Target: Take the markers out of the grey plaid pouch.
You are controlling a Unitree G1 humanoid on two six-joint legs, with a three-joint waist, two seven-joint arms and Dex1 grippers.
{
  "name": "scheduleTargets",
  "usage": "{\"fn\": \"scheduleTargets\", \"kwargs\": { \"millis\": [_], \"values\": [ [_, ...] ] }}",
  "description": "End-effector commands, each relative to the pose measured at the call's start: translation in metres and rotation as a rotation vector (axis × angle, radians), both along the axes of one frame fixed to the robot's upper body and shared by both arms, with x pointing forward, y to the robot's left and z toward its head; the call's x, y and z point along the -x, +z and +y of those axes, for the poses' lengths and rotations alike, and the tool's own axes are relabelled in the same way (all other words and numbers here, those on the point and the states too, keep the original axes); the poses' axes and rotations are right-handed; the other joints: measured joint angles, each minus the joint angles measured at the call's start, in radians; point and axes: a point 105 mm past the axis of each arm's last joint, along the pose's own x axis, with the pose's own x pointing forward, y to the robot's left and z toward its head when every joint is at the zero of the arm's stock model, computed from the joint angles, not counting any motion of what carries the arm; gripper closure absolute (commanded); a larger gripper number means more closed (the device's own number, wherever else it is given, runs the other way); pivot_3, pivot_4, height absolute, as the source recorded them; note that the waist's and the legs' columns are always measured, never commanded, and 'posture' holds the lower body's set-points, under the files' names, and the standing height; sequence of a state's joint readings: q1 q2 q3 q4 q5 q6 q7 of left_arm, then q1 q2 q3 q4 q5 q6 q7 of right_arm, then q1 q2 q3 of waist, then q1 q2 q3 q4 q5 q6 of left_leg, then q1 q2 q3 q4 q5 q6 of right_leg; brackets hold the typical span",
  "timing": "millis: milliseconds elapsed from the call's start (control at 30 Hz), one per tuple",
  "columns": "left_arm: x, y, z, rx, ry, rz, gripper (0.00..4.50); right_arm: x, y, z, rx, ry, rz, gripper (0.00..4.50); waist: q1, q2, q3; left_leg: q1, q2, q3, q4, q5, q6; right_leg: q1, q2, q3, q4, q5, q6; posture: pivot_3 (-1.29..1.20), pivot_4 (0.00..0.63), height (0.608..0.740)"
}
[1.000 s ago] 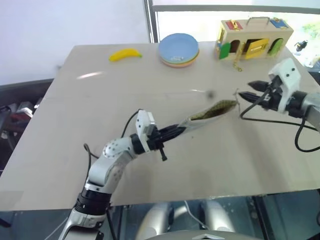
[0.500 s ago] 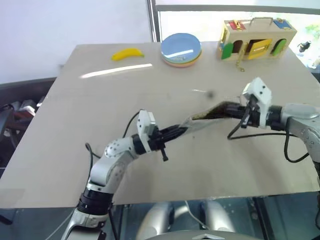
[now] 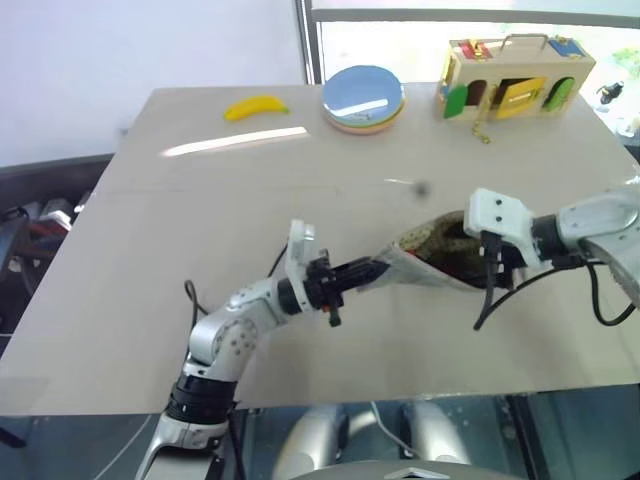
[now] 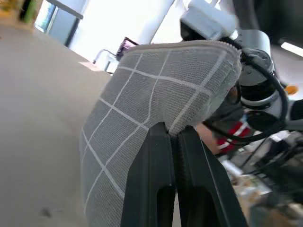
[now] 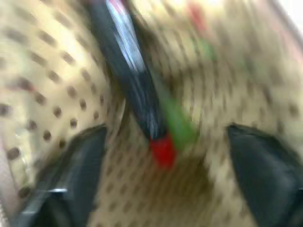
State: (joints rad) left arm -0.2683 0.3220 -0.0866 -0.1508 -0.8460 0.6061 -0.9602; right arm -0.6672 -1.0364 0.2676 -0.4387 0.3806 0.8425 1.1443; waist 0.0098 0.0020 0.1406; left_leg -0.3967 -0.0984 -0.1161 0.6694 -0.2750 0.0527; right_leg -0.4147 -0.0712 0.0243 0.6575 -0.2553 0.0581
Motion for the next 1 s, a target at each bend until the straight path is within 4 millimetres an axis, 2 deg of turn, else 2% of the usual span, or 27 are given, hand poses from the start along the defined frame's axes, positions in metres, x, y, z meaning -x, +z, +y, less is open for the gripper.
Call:
{"fn": "scheduleTargets", "kwargs": {
  "millis": [33, 167, 400, 700, 800, 933, 1000],
  "values": [
    [0.002, -0.003, -0.002, 0.009, -0.03, 0.019, 4.5, 0.016, -0.011, 0.008, 0.06, 0.042, 0.074, 0.05, 0.002, -0.001, 0.0, 0.0, 0.0, 0.0, 0.0, 0.0, 0.0, 0.0, 0.0, 0.0, 0.0, 0.0, 0.0, 0.0, 0.15, 0.74],
    [0.007, -0.026, -0.009, -0.045, -0.063, 0.047, 4.5, 0.011, -0.04, 0.008, 0.14, 0.03, 0.105, 0.05, 0.002, -0.001, 0.0, 0.0, -0.001, 0.0, 0.001, 0.0, 0.0, 0.001, -0.001, 0.0, 0.0, 0.0, 0.0, 0.0, 0.15, 0.74],
    [0.011, -0.056, -0.007, -0.138, -0.059, 0.035, 4.5, 0.009, -0.066, 0.008, 0.217, 0.051, 0.123, 0.05, 0.004, -0.001, -0.001, 0.0, -0.001, 0.0, 0.001, 0.0, 0.0, 0.001, -0.001, -0.001, 0.0, 0.0, 0.0, 0.0, 0.15, 0.74],
    [0.008, -0.066, -0.006, -0.142, -0.043, 0.059, 4.5, 0.0, -0.087, 0.007, 0.283, 0.066, 0.099, 0.05, 0.002, -0.002, -0.002, 0.001, -0.001, 0.0, 0.001, 0.0, 0.0, 0.001, -0.001, 0.0, 0.0, 0.0, 0.0, 0.0, 0.15, 0.74],
    [0.007, -0.066, -0.006, -0.14, -0.043, 0.059, 4.5, -0.007, -0.092, 0.002, 0.315, 0.059, 0.062, 0.89, 0.002, -0.002, -0.002, 0.001, -0.001, 0.0, 0.001, 0.0, 0.0, 0.001, -0.001, 0.0, 0.001, 0.0, 0.0, 0.0, 0.15, 0.74],
    [0.007, -0.067, -0.006, -0.141, -0.042, 0.057, 4.5, -0.009, -0.093, 0.0, 0.309, 0.065, 0.045, 2.57, 0.002, -0.004, -0.004, 0.003, -0.001, 0.0, 0.001, 0.0, 0.0, 0.002, -0.001, 0.0, 0.001, 0.0, 0.0, 0.0, 0.15, 0.74],
    [0.008, -0.067, -0.007, -0.143, -0.043, 0.057, 4.5, -0.009, -0.09, 0.001, 0.29, 0.067, 0.033, 2.6, 0.002, -0.004, -0.004, 0.005, -0.001, 0.0, 0.001, 0.0, 0.0, 0.004, -0.001, 0.0, 0.001, 0.0, 0.0, 0.0, 0.15, 0.74]
  ]
}}
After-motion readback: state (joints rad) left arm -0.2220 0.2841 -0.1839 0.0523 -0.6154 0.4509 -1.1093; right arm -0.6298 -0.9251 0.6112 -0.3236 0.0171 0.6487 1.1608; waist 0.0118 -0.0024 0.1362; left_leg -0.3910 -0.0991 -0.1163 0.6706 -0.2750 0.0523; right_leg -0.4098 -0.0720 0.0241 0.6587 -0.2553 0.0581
